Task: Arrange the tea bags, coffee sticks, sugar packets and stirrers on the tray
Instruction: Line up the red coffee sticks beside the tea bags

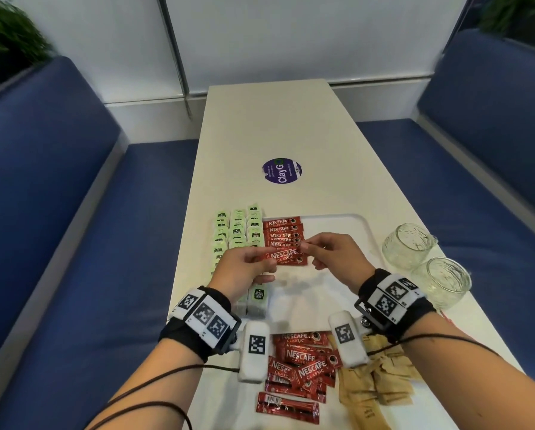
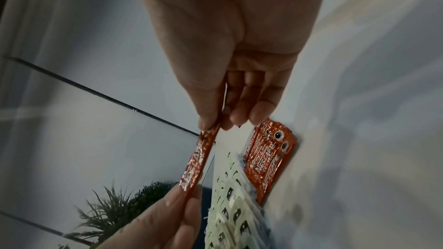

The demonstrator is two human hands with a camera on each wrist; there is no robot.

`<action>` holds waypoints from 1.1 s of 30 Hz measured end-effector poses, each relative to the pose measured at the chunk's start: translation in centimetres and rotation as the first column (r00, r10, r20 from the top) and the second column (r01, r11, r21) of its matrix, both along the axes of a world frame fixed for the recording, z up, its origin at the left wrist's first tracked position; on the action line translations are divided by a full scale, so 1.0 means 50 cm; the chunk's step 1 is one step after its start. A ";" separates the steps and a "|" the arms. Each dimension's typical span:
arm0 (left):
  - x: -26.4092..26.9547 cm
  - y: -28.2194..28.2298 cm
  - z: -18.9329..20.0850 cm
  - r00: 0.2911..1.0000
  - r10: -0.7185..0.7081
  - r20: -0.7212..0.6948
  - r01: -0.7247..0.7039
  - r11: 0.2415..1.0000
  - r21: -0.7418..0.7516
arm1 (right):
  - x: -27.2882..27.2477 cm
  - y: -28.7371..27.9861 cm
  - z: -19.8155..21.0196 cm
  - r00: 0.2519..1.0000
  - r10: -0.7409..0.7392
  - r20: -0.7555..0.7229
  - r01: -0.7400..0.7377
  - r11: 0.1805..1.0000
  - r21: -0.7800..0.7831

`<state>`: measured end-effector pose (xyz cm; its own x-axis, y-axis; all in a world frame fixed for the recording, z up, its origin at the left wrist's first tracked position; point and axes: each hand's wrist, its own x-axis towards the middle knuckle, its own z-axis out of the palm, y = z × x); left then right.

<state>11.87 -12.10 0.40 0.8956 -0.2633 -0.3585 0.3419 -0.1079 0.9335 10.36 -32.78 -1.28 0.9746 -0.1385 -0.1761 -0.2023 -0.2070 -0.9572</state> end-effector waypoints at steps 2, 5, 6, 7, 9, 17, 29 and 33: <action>-0.002 0.003 0.001 1.000 0.006 0.001 -0.006 1.000 -0.009 | -0.005 -0.006 0.000 1.000 0.014 -0.003 -0.014 1.000 -0.016; -0.004 0.007 0.007 1.000 -0.025 -0.014 0.024 0.999 -0.022 | -0.011 -0.023 -0.002 0.995 0.087 -0.045 -0.086 0.996 0.014; -0.007 0.009 0.007 0.999 -0.046 -0.019 0.046 0.999 -0.012 | -0.014 -0.029 -0.004 0.991 0.114 -0.066 -0.113 0.993 0.017; -0.010 0.011 0.005 0.998 -0.065 -0.021 0.065 0.998 0.003 | -0.018 -0.034 -0.005 0.987 0.137 -0.086 -0.137 0.991 0.011; -0.015 0.013 0.000 0.996 -0.083 -0.020 0.084 0.996 0.042 | -0.024 -0.040 -0.012 0.981 0.151 -0.121 -0.155 0.988 -0.027; 0.005 0.031 -0.001 0.994 -0.004 0.106 -0.013 0.987 0.160 | -0.016 -0.070 -0.070 0.957 -0.013 -0.291 -0.093 0.933 -0.348; 0.014 0.027 -0.022 0.994 0.000 0.107 -0.018 0.986 0.167 | 0.040 -0.008 -0.105 0.953 -0.094 -0.288 -0.056 0.879 -0.474; 0.017 0.029 -0.028 0.994 0.005 0.107 -0.023 0.986 0.163 | 0.053 -0.013 -0.099 0.954 -0.103 -0.283 -0.054 0.866 -0.498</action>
